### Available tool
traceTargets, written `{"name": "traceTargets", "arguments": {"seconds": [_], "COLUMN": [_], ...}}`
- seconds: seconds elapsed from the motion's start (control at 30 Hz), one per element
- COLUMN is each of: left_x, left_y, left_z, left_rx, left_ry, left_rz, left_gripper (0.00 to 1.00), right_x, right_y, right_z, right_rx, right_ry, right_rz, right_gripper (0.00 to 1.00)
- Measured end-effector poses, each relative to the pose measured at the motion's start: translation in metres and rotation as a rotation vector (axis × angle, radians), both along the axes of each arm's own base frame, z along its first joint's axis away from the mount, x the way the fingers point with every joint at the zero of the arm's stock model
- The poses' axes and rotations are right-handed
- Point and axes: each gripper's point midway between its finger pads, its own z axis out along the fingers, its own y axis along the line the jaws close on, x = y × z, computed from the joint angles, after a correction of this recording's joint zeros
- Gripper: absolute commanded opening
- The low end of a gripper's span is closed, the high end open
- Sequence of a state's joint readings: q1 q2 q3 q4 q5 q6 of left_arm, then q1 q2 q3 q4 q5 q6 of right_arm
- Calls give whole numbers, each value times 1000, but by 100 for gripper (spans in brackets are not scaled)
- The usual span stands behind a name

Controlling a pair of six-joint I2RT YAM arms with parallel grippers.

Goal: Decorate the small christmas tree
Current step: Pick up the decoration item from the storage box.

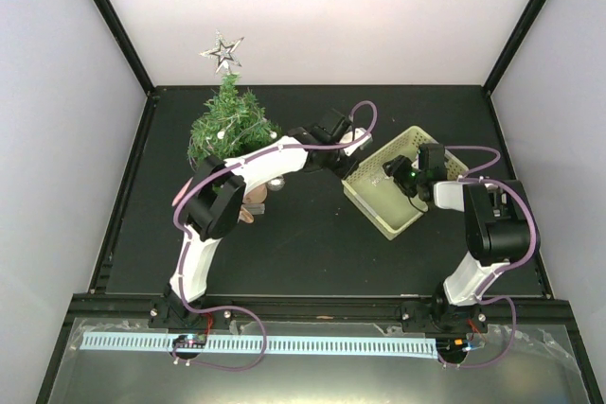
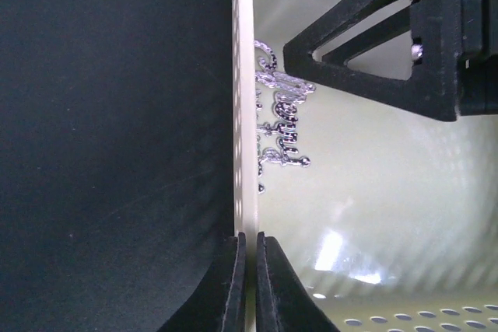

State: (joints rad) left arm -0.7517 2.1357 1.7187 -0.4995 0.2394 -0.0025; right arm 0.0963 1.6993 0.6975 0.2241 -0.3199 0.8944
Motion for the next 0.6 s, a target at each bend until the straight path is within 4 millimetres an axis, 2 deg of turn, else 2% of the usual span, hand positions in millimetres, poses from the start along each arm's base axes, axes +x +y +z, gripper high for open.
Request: {"name": "traceTargets", "arguments": {"seconds": [0.33, 0.6], "left_x": [-5, -7], "left_y": [-7, -11], "left_z": [0, 1], "left_rx": [-62, -88], "left_ry": [23, 29], "left_rz": [-4, -5], "left_gripper": [2, 2], "right_x": [-1, 7], "right_y": [3, 10], "right_z": [-1, 5], "right_rx": [-2, 33], "right_ry": [6, -37], "right_rz": [6, 24], "right_gripper": [60, 60]}}
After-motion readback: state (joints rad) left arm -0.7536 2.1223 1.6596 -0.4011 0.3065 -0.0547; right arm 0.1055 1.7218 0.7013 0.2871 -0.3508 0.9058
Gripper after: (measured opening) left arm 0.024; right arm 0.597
